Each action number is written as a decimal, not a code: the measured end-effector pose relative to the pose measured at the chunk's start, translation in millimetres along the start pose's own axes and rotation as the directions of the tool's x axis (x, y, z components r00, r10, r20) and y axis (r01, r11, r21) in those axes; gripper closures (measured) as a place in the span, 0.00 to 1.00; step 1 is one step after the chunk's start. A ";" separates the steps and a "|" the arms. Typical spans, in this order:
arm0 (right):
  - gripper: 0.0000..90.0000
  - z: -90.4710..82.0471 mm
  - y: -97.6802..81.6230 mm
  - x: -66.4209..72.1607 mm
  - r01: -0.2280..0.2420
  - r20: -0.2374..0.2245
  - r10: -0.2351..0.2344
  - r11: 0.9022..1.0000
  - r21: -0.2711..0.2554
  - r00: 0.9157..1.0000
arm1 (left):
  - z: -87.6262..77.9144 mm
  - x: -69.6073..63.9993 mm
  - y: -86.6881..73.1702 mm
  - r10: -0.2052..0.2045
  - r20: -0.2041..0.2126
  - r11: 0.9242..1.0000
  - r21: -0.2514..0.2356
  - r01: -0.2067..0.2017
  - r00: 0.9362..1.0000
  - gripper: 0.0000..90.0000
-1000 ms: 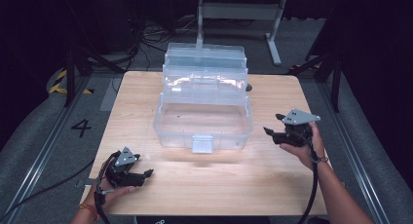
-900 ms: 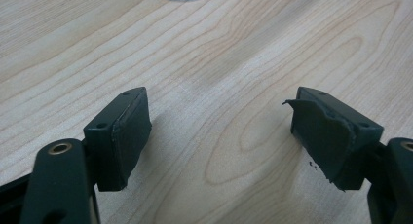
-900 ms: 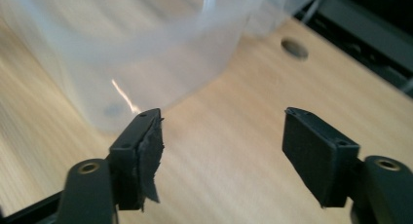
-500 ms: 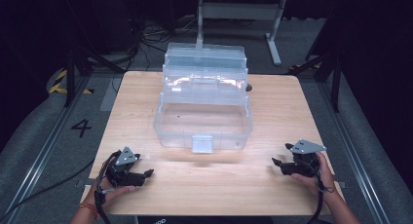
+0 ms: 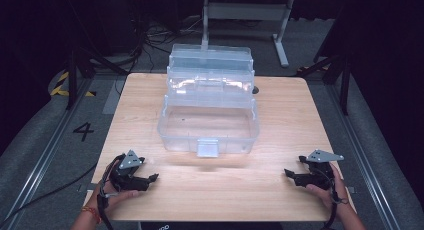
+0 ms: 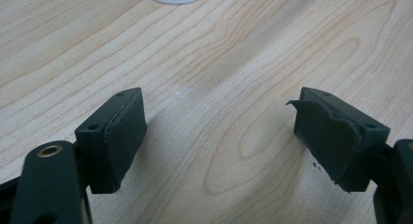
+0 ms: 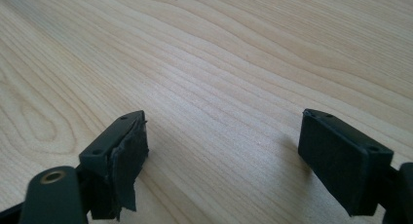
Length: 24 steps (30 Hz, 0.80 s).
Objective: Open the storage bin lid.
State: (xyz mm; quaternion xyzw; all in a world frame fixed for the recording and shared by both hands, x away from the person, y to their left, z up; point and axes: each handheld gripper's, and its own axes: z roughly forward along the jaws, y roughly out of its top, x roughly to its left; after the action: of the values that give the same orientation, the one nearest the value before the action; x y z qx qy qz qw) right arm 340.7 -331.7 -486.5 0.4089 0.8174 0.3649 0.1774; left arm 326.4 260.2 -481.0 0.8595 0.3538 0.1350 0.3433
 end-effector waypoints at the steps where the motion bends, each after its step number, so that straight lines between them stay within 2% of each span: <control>1: 0.21 0.0 0.0 0.0 0.000 0.000 0.000 1.000 0.000 1.000 | 0.0 0.0 0.0 0.000 0.000 1.000 0.000 0.000 1.000 0.22; 7: 0.20 1.1 0.7 -1.8 0.008 -0.004 -0.008 1.000 0.000 1.000 | 0.0 -0.1 0.1 0.000 0.000 1.000 0.000 0.000 1.000 0.22; 24: 0.17 2.6 2.0 -4.9 -0.029 0.037 0.029 1.000 0.006 0.999 | 0.4 0.1 0.5 0.004 0.002 1.000 0.002 -0.004 1.000 0.22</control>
State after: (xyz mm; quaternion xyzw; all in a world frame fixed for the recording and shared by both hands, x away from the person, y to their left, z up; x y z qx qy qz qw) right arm 346.3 -333.6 -486.8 0.4280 0.8091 0.3571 0.1861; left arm 326.9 259.9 -480.9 0.8607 0.3520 0.1343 0.3424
